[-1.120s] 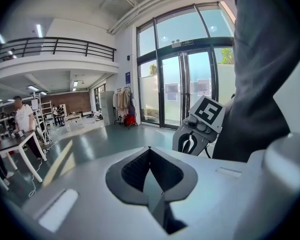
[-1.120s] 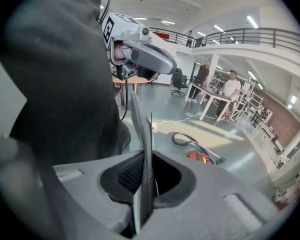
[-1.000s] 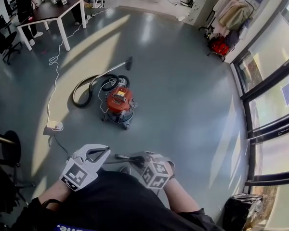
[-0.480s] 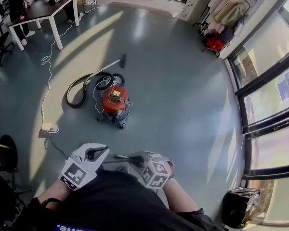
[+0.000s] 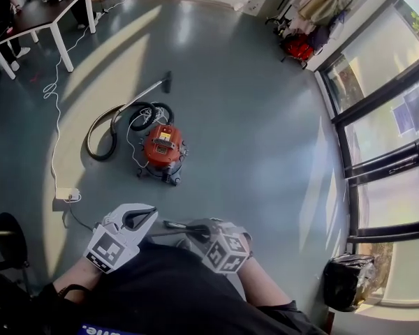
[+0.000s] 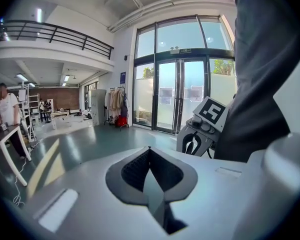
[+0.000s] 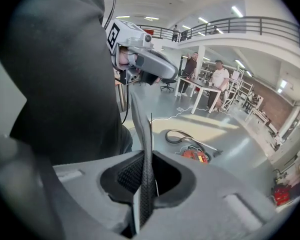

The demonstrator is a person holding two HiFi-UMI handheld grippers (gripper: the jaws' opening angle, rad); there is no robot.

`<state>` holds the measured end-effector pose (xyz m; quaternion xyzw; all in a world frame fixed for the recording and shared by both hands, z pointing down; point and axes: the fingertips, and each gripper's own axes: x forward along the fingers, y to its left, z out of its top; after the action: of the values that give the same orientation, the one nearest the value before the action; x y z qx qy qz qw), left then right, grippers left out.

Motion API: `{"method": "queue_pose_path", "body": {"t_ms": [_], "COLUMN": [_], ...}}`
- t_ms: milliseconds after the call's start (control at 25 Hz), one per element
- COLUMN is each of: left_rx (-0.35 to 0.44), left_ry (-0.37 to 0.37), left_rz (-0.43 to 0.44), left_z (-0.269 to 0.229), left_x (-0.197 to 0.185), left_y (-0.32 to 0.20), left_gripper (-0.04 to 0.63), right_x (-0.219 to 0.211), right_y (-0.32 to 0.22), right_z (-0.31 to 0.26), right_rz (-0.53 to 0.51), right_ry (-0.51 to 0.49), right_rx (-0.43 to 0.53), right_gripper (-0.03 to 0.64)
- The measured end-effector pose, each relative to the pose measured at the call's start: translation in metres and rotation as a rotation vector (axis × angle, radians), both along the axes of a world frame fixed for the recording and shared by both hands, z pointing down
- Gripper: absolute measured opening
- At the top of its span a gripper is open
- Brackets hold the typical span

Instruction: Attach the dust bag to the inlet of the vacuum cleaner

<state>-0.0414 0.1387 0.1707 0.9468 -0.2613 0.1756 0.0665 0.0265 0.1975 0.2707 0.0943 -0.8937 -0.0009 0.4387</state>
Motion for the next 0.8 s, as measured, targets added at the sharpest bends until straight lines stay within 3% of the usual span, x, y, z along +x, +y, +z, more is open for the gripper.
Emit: {"method": "queue_pose_path", "body": {"t_ms": [560,800], "left_rx": [-0.040,-0.044], "left_ry": [0.049,0.028], "left_rz": [0.081,0.068], "left_z": [0.009,0.021], "left_x": [-0.072,-0.081], "left_y": [-0.080,-0.101], "left_gripper": [0.012,0.012], "right_x": [-0.059,-0.070], "right_y": [-0.061,-0.071], "right_z": [-0.006,0.000], "right_rz": [0.083,0.087], "right_ry": [0.046,0.033], "right_rx": [-0.014,-0.017], "right_gripper": [0.017,0.017]}}
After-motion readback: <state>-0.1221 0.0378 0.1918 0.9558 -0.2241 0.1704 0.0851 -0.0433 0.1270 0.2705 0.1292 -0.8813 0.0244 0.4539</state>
